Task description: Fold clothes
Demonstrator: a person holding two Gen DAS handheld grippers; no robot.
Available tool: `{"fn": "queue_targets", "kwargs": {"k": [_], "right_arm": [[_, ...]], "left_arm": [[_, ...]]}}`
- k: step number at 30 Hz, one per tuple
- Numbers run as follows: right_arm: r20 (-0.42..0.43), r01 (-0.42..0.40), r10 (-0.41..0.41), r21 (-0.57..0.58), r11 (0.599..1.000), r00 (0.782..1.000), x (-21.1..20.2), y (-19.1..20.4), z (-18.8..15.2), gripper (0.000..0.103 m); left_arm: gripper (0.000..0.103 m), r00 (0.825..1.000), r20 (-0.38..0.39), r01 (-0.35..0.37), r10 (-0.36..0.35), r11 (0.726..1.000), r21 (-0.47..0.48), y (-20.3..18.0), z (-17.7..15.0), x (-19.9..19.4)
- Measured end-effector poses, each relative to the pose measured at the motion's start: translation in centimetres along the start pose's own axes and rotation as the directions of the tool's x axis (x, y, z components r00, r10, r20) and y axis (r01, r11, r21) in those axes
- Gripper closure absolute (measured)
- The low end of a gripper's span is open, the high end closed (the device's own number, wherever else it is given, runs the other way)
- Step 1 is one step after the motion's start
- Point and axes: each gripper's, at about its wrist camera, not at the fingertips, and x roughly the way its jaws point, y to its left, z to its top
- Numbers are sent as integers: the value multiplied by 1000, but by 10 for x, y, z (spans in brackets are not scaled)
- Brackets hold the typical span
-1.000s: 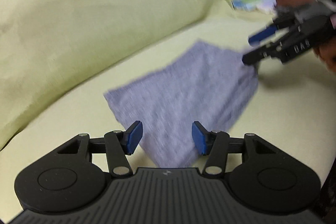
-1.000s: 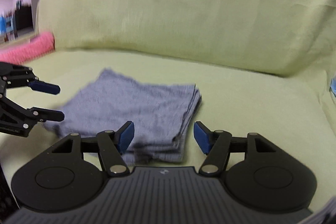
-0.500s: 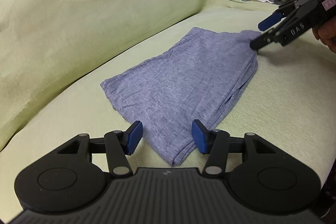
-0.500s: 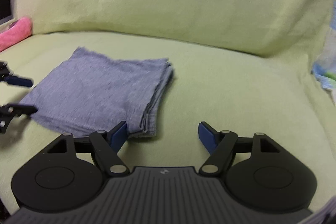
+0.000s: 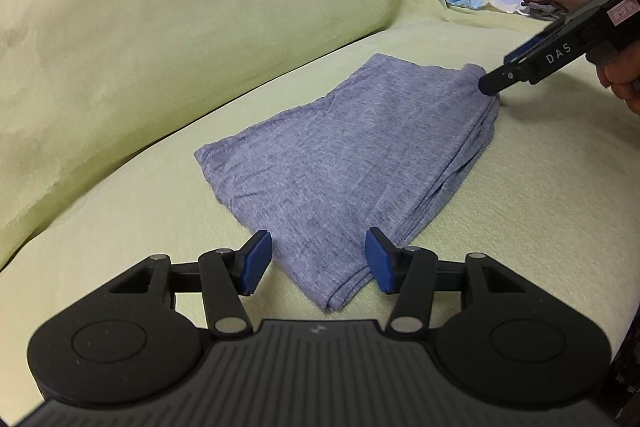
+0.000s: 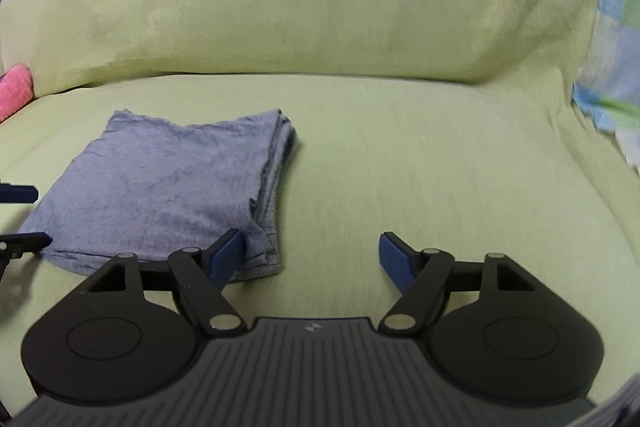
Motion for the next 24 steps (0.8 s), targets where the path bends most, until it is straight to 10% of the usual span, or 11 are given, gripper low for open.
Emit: {"fn": "queue_targets", "kwargs": {"k": [12, 24], "right_arm": [[172, -16, 26, -59, 998, 985, -39, 18, -5, 30], [102, 20, -26, 64, 998, 994, -83, 52, -66, 16]], "left_arm": [[32, 999, -23, -43, 39, 983, -176, 7, -3, -25], [25, 996, -86, 1, -40, 910, -416, 20, -39, -58]]}}
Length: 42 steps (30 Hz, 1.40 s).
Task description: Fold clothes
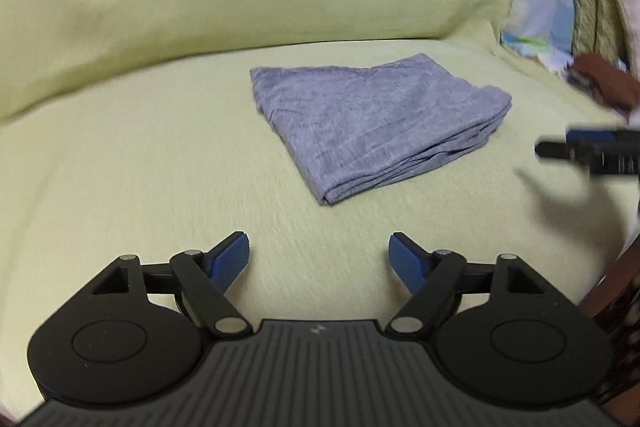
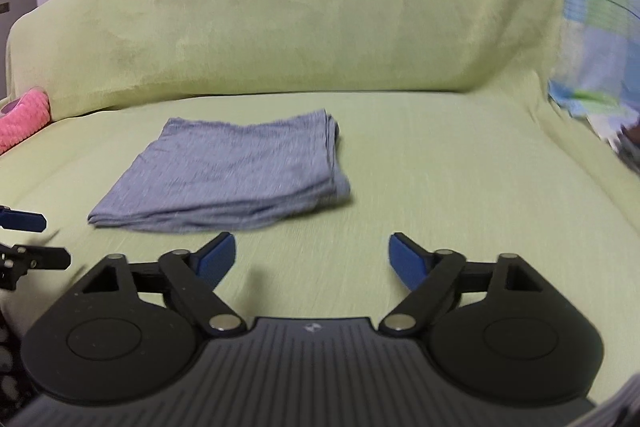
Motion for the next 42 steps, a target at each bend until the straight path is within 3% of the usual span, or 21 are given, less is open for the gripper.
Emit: {"fn": "queue_targets", "kwargs": {"k": [3, 9, 16, 27, 37, 42], "right_arm": [[-15, 7, -6, 59, 998, 1000, -8, 1, -5, 16], [-6, -3, 4, 123, 992, 1000, -20, 7, -18, 9], [15, -33, 31, 117, 993, 999, -24, 20, -36, 5], [-23, -17, 20, 118, 993, 1000, -38, 30, -39, 2], [-76, 3, -7, -53, 999, 997, -55, 47, -7, 2], [-83, -4, 6, 21, 1000, 997, -62, 34, -2, 2]], "left_arm": [[24, 1000, -26, 4, -5, 999, -34, -1, -11, 1], [20, 1000, -9, 4, -5, 998, -57, -3, -19, -2], [2, 999, -11, -32, 32, 999, -31, -12, -24, 2], [1, 997, 9, -79, 79, 996, -36, -21, -30, 4], [1, 998, 36, -53, 57, 995, -85, -19, -33, -1], [1, 998, 40, -47, 50, 996, -80, -13, -32, 2]]}}
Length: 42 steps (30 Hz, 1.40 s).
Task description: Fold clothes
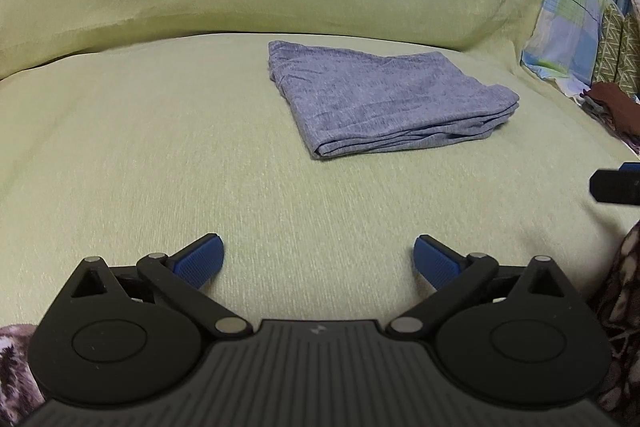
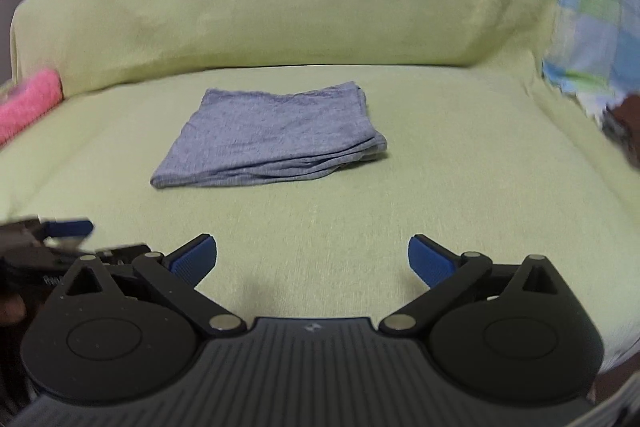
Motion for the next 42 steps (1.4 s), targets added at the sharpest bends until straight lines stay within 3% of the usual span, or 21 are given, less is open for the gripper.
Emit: {"fn": "queue_targets", "kwargs": {"k": [8, 42], "right_arm": [[-21, -19, 19, 6, 1000, 1000, 9, -3, -7, 2], [-39, -32, 29, -55, 998, 999, 15, 12, -13, 2]], "left_arm": [[1, 999, 4, -46, 46, 998, 39, -10, -4, 1], [1, 998, 32, -63, 62, 998, 31, -16, -8, 0]]}}
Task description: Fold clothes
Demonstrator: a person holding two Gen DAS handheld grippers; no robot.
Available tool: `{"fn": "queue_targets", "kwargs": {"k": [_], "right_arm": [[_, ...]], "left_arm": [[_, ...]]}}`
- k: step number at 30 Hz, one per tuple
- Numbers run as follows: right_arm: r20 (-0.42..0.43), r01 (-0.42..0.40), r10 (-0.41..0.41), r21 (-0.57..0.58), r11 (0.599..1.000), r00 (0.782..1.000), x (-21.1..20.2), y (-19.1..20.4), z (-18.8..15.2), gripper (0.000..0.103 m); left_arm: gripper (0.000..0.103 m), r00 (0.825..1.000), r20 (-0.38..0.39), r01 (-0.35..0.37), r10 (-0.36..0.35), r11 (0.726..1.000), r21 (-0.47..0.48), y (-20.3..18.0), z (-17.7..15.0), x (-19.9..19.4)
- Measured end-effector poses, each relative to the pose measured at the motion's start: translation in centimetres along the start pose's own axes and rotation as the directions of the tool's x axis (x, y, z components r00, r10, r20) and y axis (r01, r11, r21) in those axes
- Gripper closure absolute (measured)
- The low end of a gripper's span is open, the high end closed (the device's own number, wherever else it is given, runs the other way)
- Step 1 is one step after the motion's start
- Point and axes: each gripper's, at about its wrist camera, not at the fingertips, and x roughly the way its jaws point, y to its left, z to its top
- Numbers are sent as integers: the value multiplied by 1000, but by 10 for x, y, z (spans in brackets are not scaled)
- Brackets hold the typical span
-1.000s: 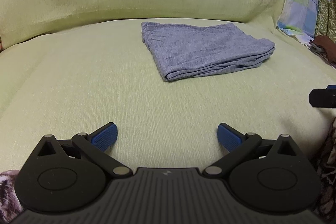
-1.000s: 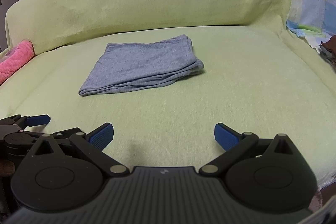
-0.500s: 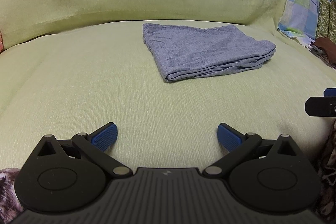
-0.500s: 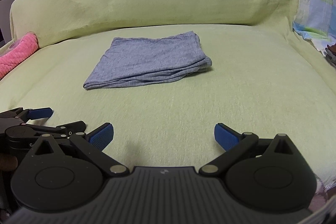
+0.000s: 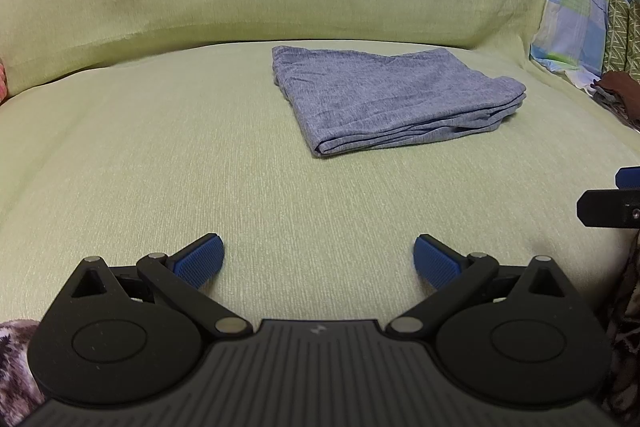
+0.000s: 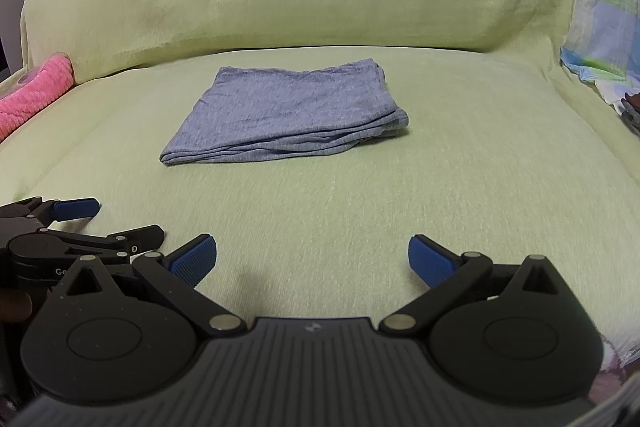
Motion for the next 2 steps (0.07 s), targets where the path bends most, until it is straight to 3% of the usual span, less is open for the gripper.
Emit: {"fn": "queue_targets", "kwargs": {"k": [2], "right_arm": [[1, 0, 0, 0, 1000, 1000, 0, 0, 0, 2]], "left_arm": [[1, 1000, 2, 0, 0, 1000, 0, 0, 0, -1]]}}
